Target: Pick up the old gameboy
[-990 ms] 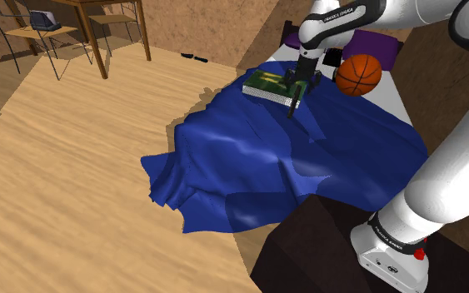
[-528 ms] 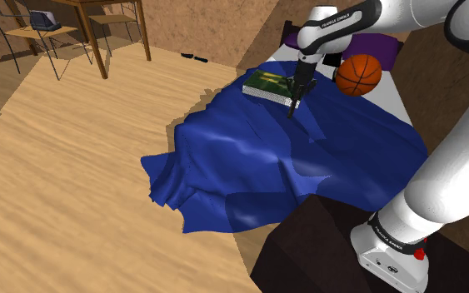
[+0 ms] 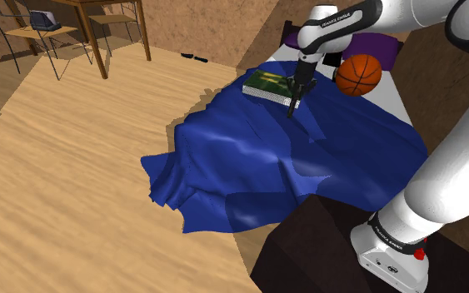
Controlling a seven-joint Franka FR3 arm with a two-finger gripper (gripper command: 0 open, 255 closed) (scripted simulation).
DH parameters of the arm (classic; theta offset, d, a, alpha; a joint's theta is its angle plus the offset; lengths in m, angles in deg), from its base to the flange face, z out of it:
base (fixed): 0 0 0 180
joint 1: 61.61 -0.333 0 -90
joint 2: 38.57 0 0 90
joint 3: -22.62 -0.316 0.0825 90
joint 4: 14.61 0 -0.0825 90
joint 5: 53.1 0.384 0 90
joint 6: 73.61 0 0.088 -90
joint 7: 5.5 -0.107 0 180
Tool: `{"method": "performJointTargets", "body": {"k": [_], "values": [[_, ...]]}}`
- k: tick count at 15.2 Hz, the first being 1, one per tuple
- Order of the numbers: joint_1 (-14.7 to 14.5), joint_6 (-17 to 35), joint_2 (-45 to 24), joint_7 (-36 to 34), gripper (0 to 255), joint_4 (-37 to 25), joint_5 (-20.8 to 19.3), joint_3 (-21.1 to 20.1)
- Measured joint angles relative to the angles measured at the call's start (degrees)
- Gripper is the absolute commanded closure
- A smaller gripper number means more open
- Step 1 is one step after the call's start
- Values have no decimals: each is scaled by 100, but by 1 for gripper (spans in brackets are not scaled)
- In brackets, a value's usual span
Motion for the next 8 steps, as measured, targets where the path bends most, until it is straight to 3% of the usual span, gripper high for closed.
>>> {"method": "performJointTargets", "body": {"k": [8], "values": [[-2,-547,175,-13,255,-371,-36,7]]}}
